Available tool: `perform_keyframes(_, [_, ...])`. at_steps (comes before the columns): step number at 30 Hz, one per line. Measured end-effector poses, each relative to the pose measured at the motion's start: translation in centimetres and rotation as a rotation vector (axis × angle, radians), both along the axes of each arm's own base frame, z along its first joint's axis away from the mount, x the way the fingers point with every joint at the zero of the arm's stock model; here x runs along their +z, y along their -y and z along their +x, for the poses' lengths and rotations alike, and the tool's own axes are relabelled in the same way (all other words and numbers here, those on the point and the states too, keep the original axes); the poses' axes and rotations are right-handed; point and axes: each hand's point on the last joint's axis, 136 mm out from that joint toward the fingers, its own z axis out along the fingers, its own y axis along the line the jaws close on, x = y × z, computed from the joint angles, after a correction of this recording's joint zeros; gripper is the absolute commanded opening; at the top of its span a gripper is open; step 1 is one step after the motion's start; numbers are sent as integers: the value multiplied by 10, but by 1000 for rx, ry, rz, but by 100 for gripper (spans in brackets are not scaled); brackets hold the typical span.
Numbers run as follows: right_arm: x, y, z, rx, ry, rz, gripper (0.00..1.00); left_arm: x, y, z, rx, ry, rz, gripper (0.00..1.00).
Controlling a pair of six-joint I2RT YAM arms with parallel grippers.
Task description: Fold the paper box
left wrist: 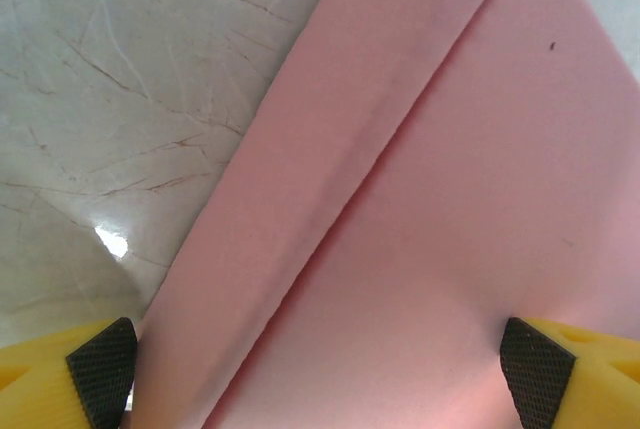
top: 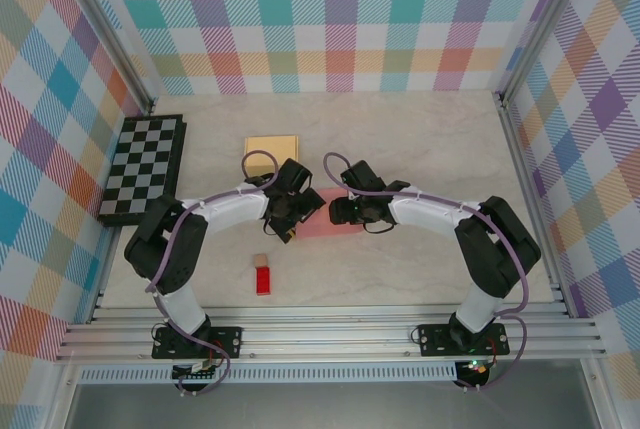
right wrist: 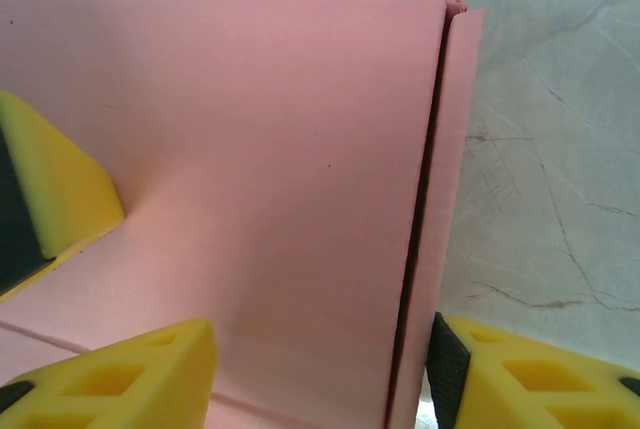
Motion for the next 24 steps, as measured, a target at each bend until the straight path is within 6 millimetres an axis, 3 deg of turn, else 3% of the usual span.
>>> perform_keyframes(9, [4,2,-3,3,-8,2,61,-3,3,5,-2,-8,10,93])
perform_keyframes(24, [46,24,-11,-26,-4,43,59,-5,7,10,-31,3,18,93])
